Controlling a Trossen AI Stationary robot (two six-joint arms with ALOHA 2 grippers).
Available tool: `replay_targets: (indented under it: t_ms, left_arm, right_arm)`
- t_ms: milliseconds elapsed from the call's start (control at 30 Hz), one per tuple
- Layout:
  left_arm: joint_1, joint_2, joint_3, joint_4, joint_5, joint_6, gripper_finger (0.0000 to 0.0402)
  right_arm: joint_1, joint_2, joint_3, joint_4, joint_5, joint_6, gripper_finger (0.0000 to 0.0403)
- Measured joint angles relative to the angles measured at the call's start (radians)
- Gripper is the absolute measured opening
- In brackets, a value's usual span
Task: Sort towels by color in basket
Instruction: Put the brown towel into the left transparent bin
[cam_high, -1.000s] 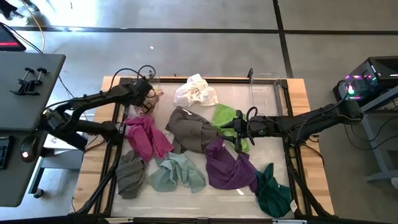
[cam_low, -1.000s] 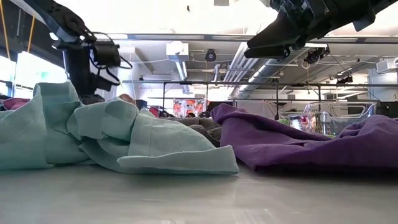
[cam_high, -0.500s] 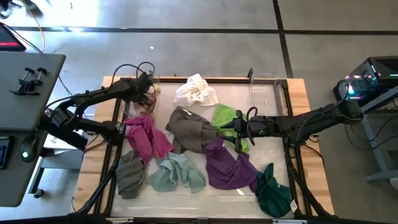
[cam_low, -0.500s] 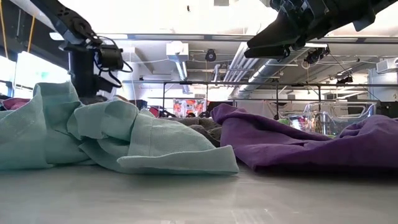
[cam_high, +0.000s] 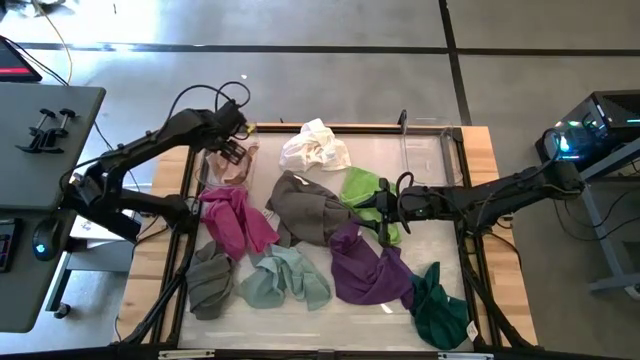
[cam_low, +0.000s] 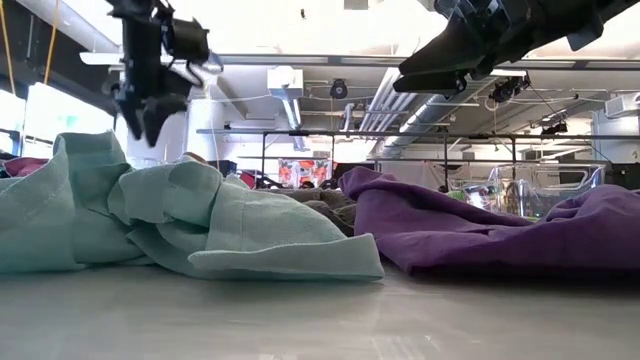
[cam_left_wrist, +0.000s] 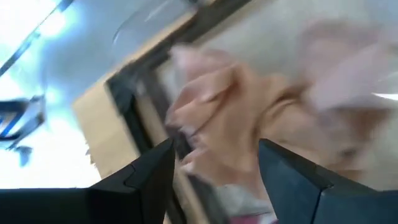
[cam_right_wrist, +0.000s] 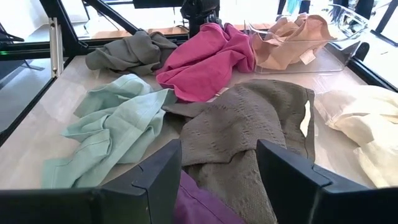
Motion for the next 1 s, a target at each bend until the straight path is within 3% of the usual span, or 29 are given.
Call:
replay_targets:
  t_ms: [200, 400, 500, 700, 1000]
  left_arm:
    - [-0.133, -0.082, 0.006, 0.16, 0.068, 0.001, 0.0199]
    - [-0.161, -0.094, -0.065, 0.353, 0.365, 0.056, 0.0177]
    - [-0.134, -0.071, -0.125, 0.388, 0.336, 0.061, 0.0161]
    - [-0.033, -0.045, -0.233, 0.405, 0.159, 0.018, 0.0132]
    - [0.115, -0.03, -0.439, 0.61, 0.191, 0.055, 0.0109]
  right_arm:
    - [0.0, 0.0, 0.0, 0.0, 0.0, 0.0, 0.0204]
    - [0.0, 0.0, 0.0, 0.0, -0.001, 0.001, 0.0204]
    - [0.0, 0.0, 0.0, 0.0, -0.002, 0.002, 0.0204]
    - [0.0, 0.0, 0.0, 0.0, -0.004, 0.001, 0.0204]
    - [0.0, 0.0, 0.0, 0.0, -0.003, 0.002, 0.0204]
